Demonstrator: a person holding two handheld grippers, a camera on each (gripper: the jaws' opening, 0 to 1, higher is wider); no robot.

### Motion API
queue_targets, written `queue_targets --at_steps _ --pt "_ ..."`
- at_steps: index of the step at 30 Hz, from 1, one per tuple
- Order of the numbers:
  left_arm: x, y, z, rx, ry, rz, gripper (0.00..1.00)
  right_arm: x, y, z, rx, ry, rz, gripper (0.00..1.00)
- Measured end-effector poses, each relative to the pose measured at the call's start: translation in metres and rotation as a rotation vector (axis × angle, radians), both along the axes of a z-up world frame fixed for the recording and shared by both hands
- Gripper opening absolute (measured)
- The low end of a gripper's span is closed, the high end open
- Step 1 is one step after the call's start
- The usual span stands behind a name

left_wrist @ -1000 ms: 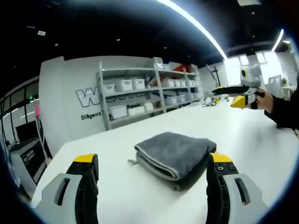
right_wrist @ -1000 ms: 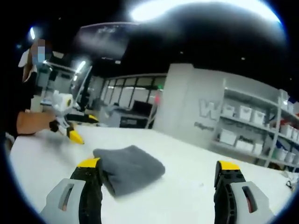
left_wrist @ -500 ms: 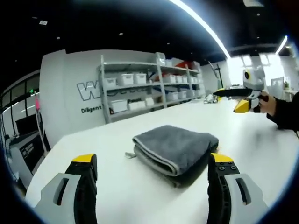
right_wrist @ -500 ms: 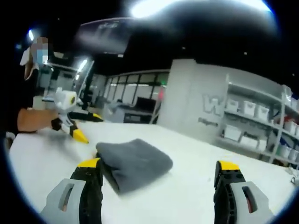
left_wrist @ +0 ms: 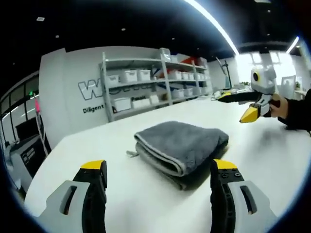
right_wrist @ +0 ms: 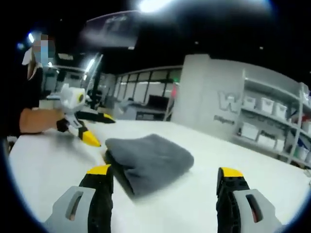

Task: Open the folded towel by lifting each exposed corner and separating the folded layers until the towel lies flat within the target outline without major curled edges

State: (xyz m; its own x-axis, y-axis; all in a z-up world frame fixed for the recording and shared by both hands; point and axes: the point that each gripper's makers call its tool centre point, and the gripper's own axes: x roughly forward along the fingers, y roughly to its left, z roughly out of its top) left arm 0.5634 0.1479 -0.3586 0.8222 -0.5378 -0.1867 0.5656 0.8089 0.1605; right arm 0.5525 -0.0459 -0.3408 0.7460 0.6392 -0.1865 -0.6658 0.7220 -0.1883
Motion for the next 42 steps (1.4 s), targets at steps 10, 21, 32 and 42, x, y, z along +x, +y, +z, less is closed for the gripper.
queue_targets --at_steps 10,21,32,42 --pt "0.005 -0.001 -0.007 -0.031 0.062 -0.001 0.69 -0.004 0.02 -0.027 -0.041 0.05 0.044 0.77" --pt "0.011 -0.003 -0.017 0.005 0.085 -0.005 0.57 -0.004 0.026 -0.038 -0.071 0.068 0.041 0.66" --pt "0.014 -0.006 -0.022 -0.005 0.11 -0.01 0.47 -0.003 0.022 -0.04 -0.042 0.1 0.019 0.51" --pt "0.008 -0.021 -0.029 0.005 0.134 -0.046 0.3 -0.003 0.027 -0.046 -0.039 0.11 0.038 0.32"
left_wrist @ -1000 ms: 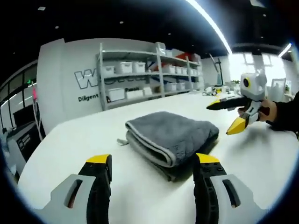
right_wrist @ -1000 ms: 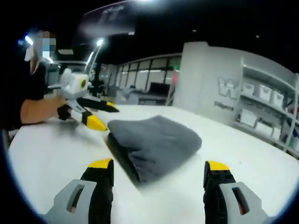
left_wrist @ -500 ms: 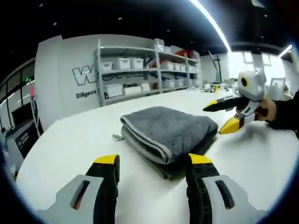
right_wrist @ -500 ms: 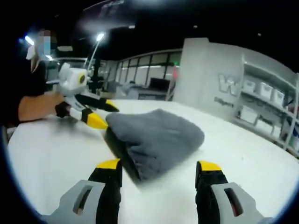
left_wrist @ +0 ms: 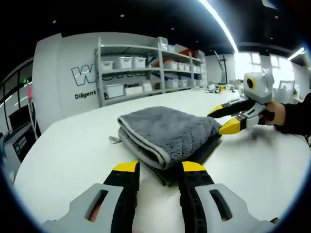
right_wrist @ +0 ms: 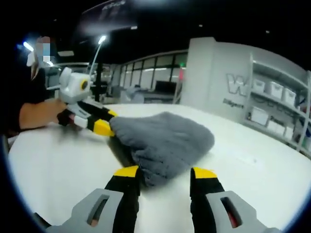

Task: Open the folded towel by lifting each exposed corner and separating the folded layers until the towel lies flat within the target outline without major curled edges

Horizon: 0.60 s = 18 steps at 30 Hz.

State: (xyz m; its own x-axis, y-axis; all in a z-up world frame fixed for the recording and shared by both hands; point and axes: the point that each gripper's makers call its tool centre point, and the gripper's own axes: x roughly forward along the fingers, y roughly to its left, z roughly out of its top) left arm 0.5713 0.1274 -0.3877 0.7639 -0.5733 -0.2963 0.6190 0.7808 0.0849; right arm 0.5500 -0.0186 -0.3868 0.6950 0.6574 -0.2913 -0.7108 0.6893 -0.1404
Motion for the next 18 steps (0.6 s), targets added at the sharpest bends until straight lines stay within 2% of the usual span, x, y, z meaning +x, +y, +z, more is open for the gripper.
queue_targets --at_steps 3,5,8,11,16,17,18 --pt "-0.0001 -0.0013 -0.0037 0.016 0.01 -0.001 0.27 0.0004 -0.0001 -0.0022 0.004 0.021 -0.005 0.3" --pt "-0.0017 -0.0032 -0.0052 -0.012 0.029 -0.006 0.25 -0.0002 0.0008 -0.0014 0.026 0.034 0.0 0.23" --pt "-0.0037 -0.0065 -0.0075 -0.008 0.031 -0.011 0.23 -0.0025 0.0021 -0.0018 0.024 0.036 0.004 0.16" --pt "-0.0057 -0.0084 -0.0071 -0.007 0.031 -0.011 0.2 -0.0019 0.0023 -0.0008 0.027 0.033 0.002 0.14" --pt "-0.0057 -0.0074 -0.0071 -0.055 0.057 0.0 0.22 0.0008 -0.0009 -0.0034 0.054 0.06 -0.009 0.18" --pt "-0.0049 -0.0047 -0.007 -0.056 0.057 0.003 0.21 0.0001 -0.0005 -0.004 0.06 0.068 -0.008 0.15" --pt "-0.0052 -0.0041 -0.0069 -0.054 0.054 0.001 0.15 -0.0015 0.0012 -0.0039 0.07 0.075 0.0 0.13"
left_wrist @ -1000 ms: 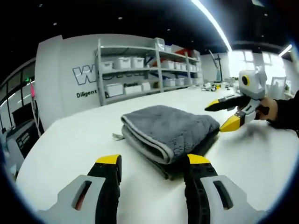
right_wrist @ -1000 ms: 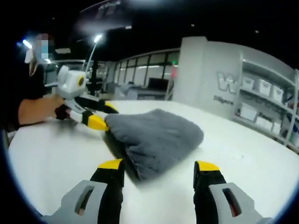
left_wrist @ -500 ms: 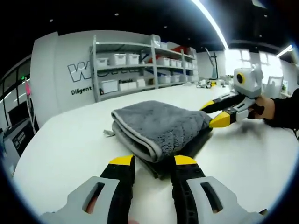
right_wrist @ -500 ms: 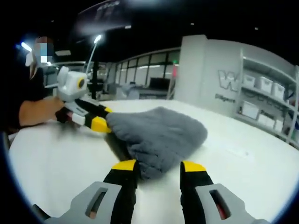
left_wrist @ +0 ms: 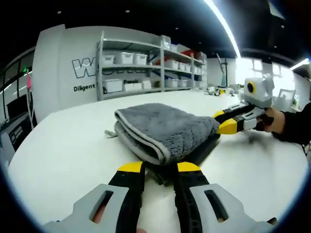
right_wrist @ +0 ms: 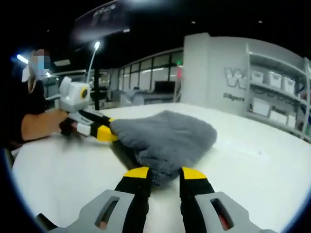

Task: Open the folded towel by lifting each exposed corner and separating the folded layers until the towel lies flat within the target outline without major curled edges

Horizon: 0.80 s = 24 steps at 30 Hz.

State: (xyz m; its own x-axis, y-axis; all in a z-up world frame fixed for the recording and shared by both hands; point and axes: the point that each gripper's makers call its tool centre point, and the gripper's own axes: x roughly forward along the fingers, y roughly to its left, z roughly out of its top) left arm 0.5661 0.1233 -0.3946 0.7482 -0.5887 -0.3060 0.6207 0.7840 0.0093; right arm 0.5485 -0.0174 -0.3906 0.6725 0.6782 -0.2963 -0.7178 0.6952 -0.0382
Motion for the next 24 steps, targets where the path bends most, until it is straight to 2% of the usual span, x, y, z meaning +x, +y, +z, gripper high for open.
queue_targets --at_steps 2,6,12,14,18,21,24 --pt "0.001 0.001 0.0 0.014 -0.011 0.007 0.11 0.0 0.0 0.0 0.0 0.0 -0.006 0.11" --pt "-0.002 -0.003 0.0 -0.013 0.013 -0.003 0.07 0.002 -0.002 0.001 0.011 0.004 -0.008 0.06" --pt "-0.002 -0.002 -0.001 0.008 0.008 -0.005 0.06 0.0 0.0 -0.002 -0.019 -0.014 0.002 0.05" --pt "-0.001 0.0 -0.002 0.018 0.007 0.0 0.09 0.0 0.0 -0.001 -0.027 -0.024 0.004 0.06" --pt "0.003 0.006 0.002 0.067 -0.052 0.029 0.27 0.001 0.0 -0.001 -0.038 -0.037 0.006 0.05" --pt "0.004 0.005 0.007 0.033 -0.05 0.033 0.28 0.001 0.0 -0.001 -0.039 -0.039 0.01 0.05" --pt "0.005 0.002 0.006 0.065 -0.081 0.031 0.27 0.0 0.0 -0.001 -0.041 -0.041 0.013 0.05"
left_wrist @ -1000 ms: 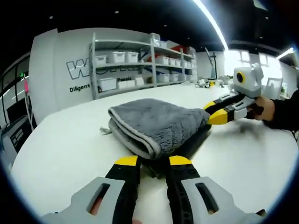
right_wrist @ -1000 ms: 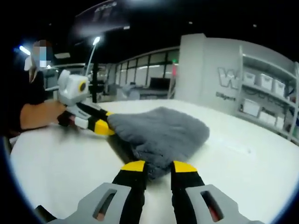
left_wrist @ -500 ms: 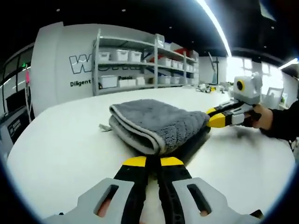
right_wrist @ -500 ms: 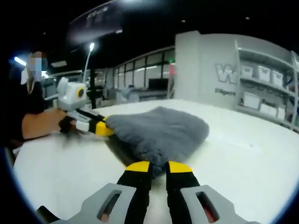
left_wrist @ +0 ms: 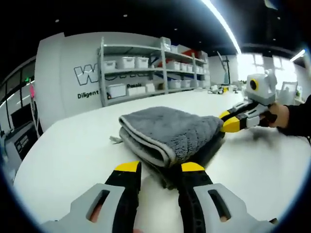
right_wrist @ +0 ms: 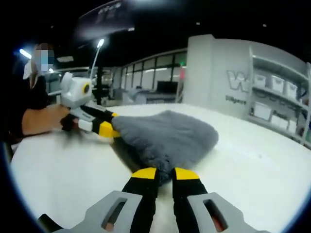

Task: Open the folded towel by lifting each exposed corner and separating the folded layers until the towel lies flat within the target outline without major curled edges

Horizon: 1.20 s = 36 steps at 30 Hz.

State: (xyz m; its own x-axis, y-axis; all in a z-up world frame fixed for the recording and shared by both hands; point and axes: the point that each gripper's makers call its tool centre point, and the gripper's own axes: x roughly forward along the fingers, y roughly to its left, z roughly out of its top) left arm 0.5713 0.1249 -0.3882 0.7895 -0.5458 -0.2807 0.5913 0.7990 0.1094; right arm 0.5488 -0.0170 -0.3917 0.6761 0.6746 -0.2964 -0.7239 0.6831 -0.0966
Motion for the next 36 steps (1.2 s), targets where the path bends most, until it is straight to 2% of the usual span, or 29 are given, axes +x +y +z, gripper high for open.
queue_targets --at_steps 5,7,9,15,21,26,36 --pt "-0.002 -0.007 -0.004 0.039 -0.009 -0.016 0.15 -0.003 0.002 0.0 -0.018 -0.006 0.007 0.04" --pt "-0.005 -0.01 -0.007 0.019 0.027 -0.03 0.09 -0.003 0.002 0.0 -0.019 -0.002 0.006 0.04" --pt "-0.004 -0.01 -0.008 0.02 0.027 -0.027 0.06 -0.004 0.001 -0.001 -0.027 -0.004 0.009 0.03" --pt "-0.008 -0.011 -0.008 0.031 0.042 -0.033 0.05 -0.009 0.001 -0.001 -0.053 -0.015 0.01 0.03" --pt "-0.029 -0.014 -0.008 0.031 0.083 -0.057 0.04 -0.025 0.001 -0.001 -0.082 0.0 0.028 0.03" --pt "-0.038 -0.016 -0.009 0.046 0.101 -0.075 0.04 -0.033 -0.001 -0.002 -0.112 0.009 0.026 0.03" --pt "-0.058 -0.022 -0.009 0.064 0.127 -0.095 0.04 -0.047 -0.01 -0.001 -0.113 0.053 0.015 0.03"
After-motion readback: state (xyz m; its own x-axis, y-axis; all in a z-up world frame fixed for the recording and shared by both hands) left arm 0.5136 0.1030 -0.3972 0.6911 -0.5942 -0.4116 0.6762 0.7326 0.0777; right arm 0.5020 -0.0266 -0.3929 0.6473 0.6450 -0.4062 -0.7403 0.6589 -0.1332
